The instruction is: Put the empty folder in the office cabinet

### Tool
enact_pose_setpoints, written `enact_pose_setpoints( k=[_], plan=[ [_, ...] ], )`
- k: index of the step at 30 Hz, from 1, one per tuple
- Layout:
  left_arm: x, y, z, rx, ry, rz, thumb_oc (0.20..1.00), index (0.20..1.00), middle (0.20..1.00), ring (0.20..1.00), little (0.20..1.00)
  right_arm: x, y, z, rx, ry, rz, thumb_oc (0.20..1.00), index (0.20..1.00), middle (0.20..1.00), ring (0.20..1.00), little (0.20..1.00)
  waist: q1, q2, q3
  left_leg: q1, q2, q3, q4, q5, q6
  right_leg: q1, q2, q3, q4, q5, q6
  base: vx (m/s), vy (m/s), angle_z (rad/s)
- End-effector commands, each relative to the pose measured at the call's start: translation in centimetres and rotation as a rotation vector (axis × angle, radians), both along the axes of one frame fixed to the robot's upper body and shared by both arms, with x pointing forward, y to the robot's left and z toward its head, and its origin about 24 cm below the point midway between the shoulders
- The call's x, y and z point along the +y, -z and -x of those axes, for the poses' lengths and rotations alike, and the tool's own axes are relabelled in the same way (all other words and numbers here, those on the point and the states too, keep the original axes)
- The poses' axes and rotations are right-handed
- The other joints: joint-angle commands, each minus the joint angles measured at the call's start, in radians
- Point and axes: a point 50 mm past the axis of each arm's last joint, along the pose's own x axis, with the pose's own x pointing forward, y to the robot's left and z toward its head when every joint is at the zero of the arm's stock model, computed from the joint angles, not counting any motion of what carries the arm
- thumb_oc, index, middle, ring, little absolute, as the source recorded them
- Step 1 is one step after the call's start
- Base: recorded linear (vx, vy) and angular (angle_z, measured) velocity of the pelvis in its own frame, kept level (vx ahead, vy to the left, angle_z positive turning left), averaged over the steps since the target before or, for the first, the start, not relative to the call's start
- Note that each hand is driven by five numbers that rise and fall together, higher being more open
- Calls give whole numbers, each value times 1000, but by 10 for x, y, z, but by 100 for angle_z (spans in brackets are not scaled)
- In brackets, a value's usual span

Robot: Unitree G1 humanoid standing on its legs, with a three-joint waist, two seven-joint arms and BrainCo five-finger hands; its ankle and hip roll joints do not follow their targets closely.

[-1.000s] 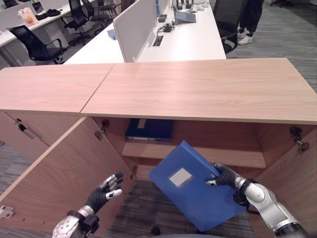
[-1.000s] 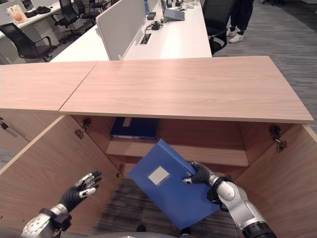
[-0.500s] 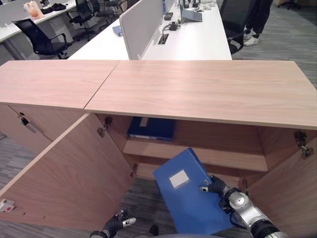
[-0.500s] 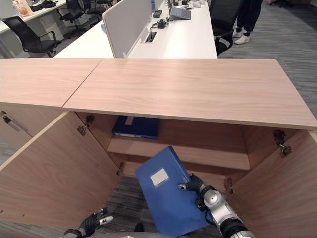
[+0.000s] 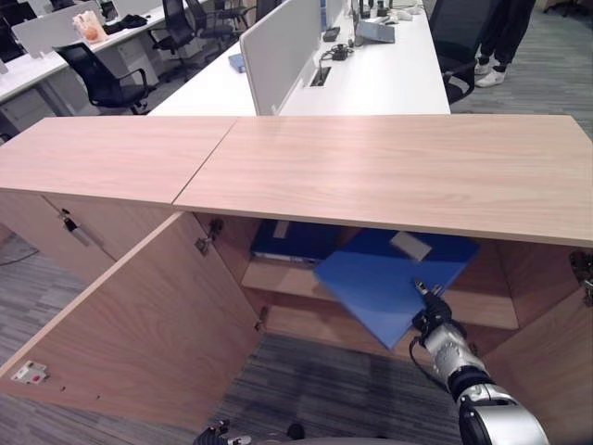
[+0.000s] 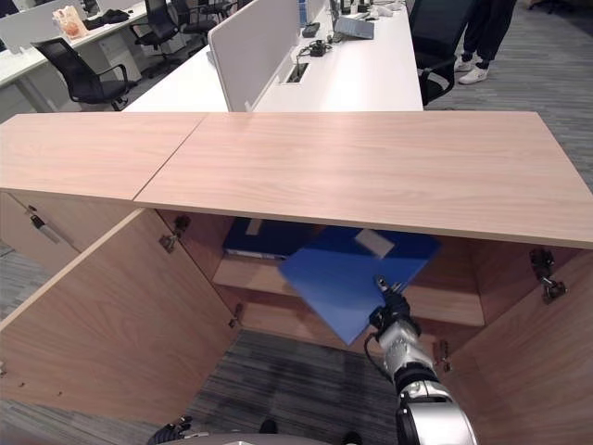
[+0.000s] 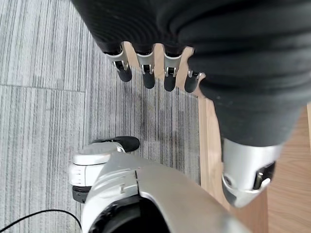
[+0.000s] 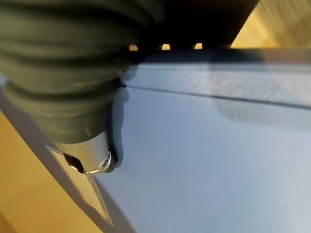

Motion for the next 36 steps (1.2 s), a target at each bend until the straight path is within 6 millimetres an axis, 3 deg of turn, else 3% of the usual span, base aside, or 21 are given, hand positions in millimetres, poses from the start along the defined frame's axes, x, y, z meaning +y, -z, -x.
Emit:
enact_pose_setpoints(
  k=[1, 6, 7, 9, 10, 14, 15, 20, 24, 27, 29, 33, 36],
  plan=[
    [10, -2, -18, -8, 88, -89, 1000, 1000, 1000, 1000, 1000, 4, -25, -27, -161, 201, -150, 200, 200, 200, 200, 200, 31, -53, 23, 10, 1, 31, 12, -75, -30, 77, -125, 4, 17, -117, 123, -8, 4, 6],
    [12, 0, -18, 21, 130, -147, 1000, 1000, 1000, 1000, 1000, -10, -34, -32, -178, 405, -264, 200, 200, 200, 200, 200, 45, -28, 30, -14, -10, 9, 12, -67, -33, 68, -133, -17, 16, -116, 126, -30, 26, 13],
    [9, -1, -24, 3, 162, -160, 1000, 1000, 1000, 1000, 1000, -19, -47, -40, -210, 515, -316, 200, 200, 200, 200, 200, 54, -4, 38, -36, -17, -4, 12, -58, -37, 53, -137, -27, 16, -115, 128, -58, 56, 17],
    [7, -2, -27, -8, 182, -162, 1000, 1000, 1000, 1000, 1000, -22, -53, -43, -225, 542, -326, 200, 200, 200, 200, 200, 59, 5, 42, -47, -20, -8, 12, -54, -38, 45, -139, -33, 16, -113, 130, -66, 69, 27],
    [4, -4, -33, -36, 215, -162, 1000, 1000, 1000, 1000, 1000, -28, -71, -54, -269, 589, -365, 200, 200, 200, 200, 200, 69, 33, 52, -70, -27, -17, 12, -46, -40, 25, -146, -39, 16, -109, 133, -70, 75, 27],
    [-1, -6, -42, -70, 238, -154, 1000, 1000, 1000, 1000, 1000, -32, -96, -69, -332, 601, -382, 200, 200, 200, 200, 200, 85, 57, 66, -96, -32, -24, 12, -36, -43, 5, -153, -43, 17, -106, 136, -49, 57, 15],
    [-2, -8, -48, -95, 266, -156, 1000, 1000, 1000, 1000, 1000, -37, -115, -77, -370, 574, -350, 200, 200, 200, 200, 200, 97, 70, 78, -113, -39, -30, 12, -29, -44, -10, -155, -49, 20, -105, 137, -23, 31, 12],
    [-4, -11, -57, -129, 270, -151, 1000, 1000, 1000, 1000, 1000, -49, -145, -88, -435, 588, -364, 200, 200, 200, 200, 200, 114, 89, 98, -154, -42, -40, 15, -21, -45, -49, -166, -57, 40, -110, 139, -35, 27, 12],
    [-4, -9, -58, -105, 294, -181, 1000, 1000, 1000, 1000, 1000, -54, -202, -104, -571, 577, -344, 200, 200, 200, 200, 200, 128, 98, 136, -198, -48, -42, 27, -12, -39, -111, -183, -46, 88, -119, 139, -36, 26, 7],
    [-3, -9, -61, -113, 276, -193, 1000, 1000, 1000, 1000, 1000, -75, -256, -104, -692, 595, -287, 200, 200, 200, 200, 200, 145, 100, 166, -262, -56, -38, 63, -23, -36, -191, -205, -33, 153, -144, 137, -41, 40, 3],
    [-5, -9, -63, -120, 277, -190, 1000, 1000, 1000, 1000, 1000, -81, -270, -103, -717, 595, -266, 200, 200, 200, 200, 200, 150, 99, 169, -285, -60, -39, 78, -28, -34, -221, -213, -27, 182, -153, 136, -13, 13, 4],
    [0, -12, -68, -140, 295, -208, 1000, 1000, 1000, 1000, 1000, -100, -315, -93, -800, 614, -181, 200, 200, 200, 200, 200, 156, 100, 193, -367, -72, -38, 144, -46, -26, -326, -241, -4, 289, -177, 132, -34, 35, 3],
    [7, -19, -78, -184, 261, -211, 1000, 1000, 1000, 1000, 1000, -113, -346, -83, -861, 620, -118, 200, 200, 200, 200, 200, 165, 99, 214, -465, -94, -34, 257, -84, -23, -434, -261, 26, 409, -207, 129, -50, 25, 9]
  ],
)
